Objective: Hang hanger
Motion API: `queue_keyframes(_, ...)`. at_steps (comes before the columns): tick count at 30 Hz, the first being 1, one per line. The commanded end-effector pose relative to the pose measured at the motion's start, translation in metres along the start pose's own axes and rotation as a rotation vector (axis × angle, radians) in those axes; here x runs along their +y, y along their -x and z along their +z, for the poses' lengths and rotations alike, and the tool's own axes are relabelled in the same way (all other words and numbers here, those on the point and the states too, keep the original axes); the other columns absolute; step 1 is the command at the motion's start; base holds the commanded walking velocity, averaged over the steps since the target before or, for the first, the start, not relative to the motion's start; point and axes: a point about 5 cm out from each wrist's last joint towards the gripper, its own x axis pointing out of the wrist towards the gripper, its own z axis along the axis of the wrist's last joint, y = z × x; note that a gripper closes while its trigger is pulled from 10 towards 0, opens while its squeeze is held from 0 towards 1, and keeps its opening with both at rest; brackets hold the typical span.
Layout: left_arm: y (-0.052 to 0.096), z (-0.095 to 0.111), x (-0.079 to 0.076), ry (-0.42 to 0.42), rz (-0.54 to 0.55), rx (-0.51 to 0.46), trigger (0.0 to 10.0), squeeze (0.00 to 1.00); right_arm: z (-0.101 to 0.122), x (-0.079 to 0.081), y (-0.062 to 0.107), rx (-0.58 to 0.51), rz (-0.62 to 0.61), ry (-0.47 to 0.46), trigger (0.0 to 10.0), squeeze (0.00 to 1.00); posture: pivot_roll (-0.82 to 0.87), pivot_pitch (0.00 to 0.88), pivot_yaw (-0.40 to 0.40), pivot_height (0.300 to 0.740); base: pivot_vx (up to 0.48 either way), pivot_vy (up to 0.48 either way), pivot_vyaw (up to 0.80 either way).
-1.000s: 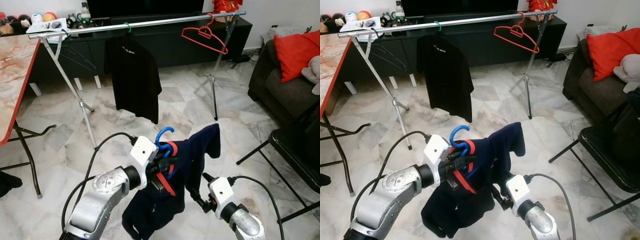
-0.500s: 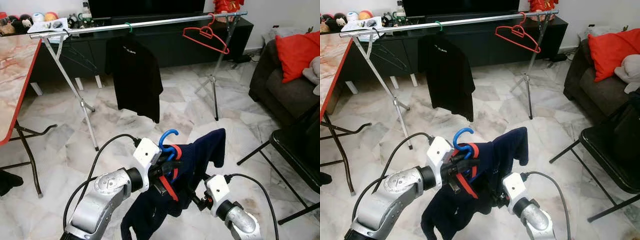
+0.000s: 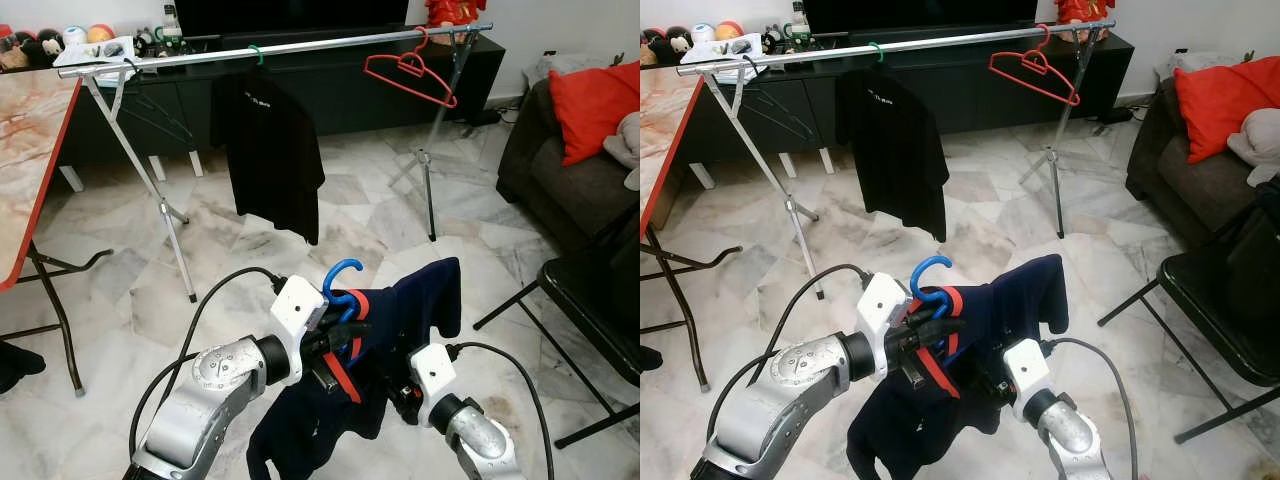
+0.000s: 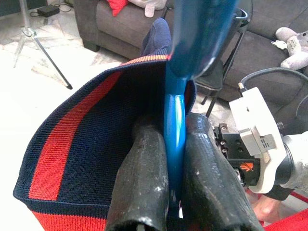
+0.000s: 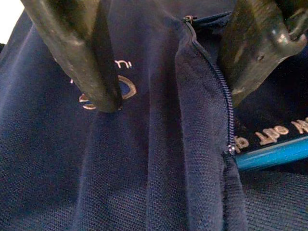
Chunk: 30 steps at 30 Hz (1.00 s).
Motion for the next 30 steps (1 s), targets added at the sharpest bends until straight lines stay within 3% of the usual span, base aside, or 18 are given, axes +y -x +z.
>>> queue_keyframes(1, -0.0003, 0.0082, -0.0069, -0.008, -0.034, -0.040, 10.0, 0.00, -0.0031, 0.0016, 0.0013, 0.004, -0.015, -0.008, 0.0, 0.00, 0.03, 0.135, -0.012, 0.740, 0.000, 0.000, 0.00)
queue_keyframes(6, -0.0005, 0.0051, -0.0076, -0.012, -0.034, -0.030, 10.0, 0.00, -0.0013, -0.0061, 0.0018, 0.002, -0.079, 0.002, 0.0, 0.00, 0.02, 0.135, -0.010, 0.740, 0.000, 0.000, 0.00)
queue_keyframes(30, -0.0007, 0.0048, -0.0077, -0.013, -0.034, -0.026, 10.0, 0.00, -0.0025, -0.0064, 0.0013, 0.009, -0.109, 0.007, 0.0, 0.00, 0.03, 0.137, -0.012, 0.740, 0.000, 0.000, 0.00)
